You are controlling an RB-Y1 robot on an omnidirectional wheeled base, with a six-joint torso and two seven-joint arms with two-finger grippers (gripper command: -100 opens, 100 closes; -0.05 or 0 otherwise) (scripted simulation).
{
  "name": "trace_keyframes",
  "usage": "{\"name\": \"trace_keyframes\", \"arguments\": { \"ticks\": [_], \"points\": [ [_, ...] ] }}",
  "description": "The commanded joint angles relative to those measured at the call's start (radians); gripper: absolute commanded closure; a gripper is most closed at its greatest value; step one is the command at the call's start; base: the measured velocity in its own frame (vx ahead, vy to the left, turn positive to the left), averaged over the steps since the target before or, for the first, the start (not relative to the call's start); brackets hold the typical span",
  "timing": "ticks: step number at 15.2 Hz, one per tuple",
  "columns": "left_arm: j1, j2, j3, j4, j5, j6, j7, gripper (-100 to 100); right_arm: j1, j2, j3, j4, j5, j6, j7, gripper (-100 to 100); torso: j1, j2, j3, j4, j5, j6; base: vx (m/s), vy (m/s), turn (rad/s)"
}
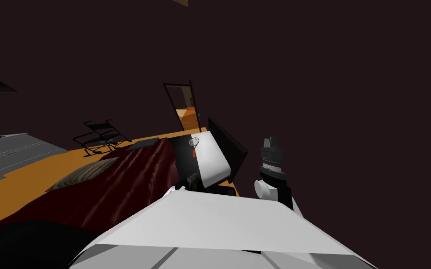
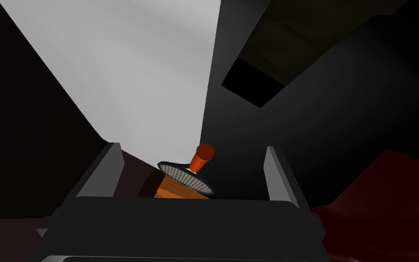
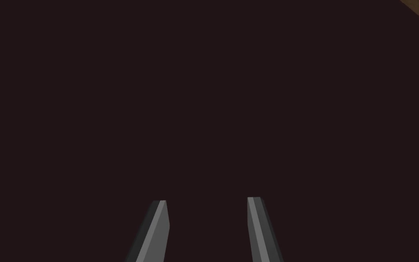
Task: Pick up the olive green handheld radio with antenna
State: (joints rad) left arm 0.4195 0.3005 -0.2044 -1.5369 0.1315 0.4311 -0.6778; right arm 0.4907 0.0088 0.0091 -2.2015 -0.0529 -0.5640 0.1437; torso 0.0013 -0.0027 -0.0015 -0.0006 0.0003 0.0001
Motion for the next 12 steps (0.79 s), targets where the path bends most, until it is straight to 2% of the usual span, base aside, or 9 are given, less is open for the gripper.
{"name": "trace_keyframes", "arguments": {
  "ticks": [1,2,3,4,5,6,7,8,12],
  "points": [
    [0.004,0.003,-0.010,0.026,0.007,0.030,-0.019,-100,0.000,0.000,0.000,0.000,0.000,0.000,0.000,0,0.000,0.000,0.000,0.000,0.000,0.000,0.026,0.031,-0.118],
    [0.000,0.002,-0.022,0.055,0.014,0.068,-0.041,-100,0.000,0.000,0.000,0.000,0.000,0.000,0.000,0,0.000,0.000,0.000,0.000,0.000,0.000,0.031,0.035,-0.134],
    [0.000,0.002,-0.022,0.055,0.014,0.073,-0.041,-100,0.000,0.000,0.000,0.000,0.000,0.000,0.000,0,0.001,0.000,0.000,0.000,0.000,0.000,0.030,0.033,-0.106],
    [-0.004,0.001,-0.033,0.084,0.021,0.096,-0.063,-100,0.000,0.000,0.000,0.000,0.000,0.000,0.000,0,0.001,0.000,0.000,0.000,0.000,0.000,0.032,0.032,-0.153],
    [-0.004,0.001,-0.033,0.084,0.021,0.114,-0.063,-100,0.000,0.000,0.000,0.000,0.000,0.000,0.000,0,0.001,0.000,0.000,0.000,0.000,0.000,0.033,0.030,-0.120],
    [-0.008,0.000,-0.043,0.111,0.027,0.139,-0.084,-100,0.000,0.000,0.000,0.000,0.000,0.000,0.000,0,0.001,-0.001,0.000,0.000,0.000,0.000,0.040,0.032,-0.097],
    [-0.008,0.000,-0.043,0.111,0.027,0.154,-0.084,-100,0.000,0.000,0.000,0.000,0.000,0.000,0.000,0,0.000,-0.001,-0.001,0.000,0.000,0.000,0.040,0.029,-0.095],
    [-0.012,-0.002,-0.054,0.137,0.033,0.179,-0.103,-100,0.000,0.000,0.000,0.000,0.000,0.000,0.000,0,0.000,-0.001,-0.001,0.000,0.000,0.000,0.038,0.033,-0.122],
    [-0.021,-0.006,-0.072,0.183,0.044,0.253,-0.139,-100,0.000,0.000,0.000,0.000,0.000,0.000,0.000,0,0.000,-0.001,-0.001,0.000,0.000,0.000,0.039,0.028,-0.104]
  ]
}}
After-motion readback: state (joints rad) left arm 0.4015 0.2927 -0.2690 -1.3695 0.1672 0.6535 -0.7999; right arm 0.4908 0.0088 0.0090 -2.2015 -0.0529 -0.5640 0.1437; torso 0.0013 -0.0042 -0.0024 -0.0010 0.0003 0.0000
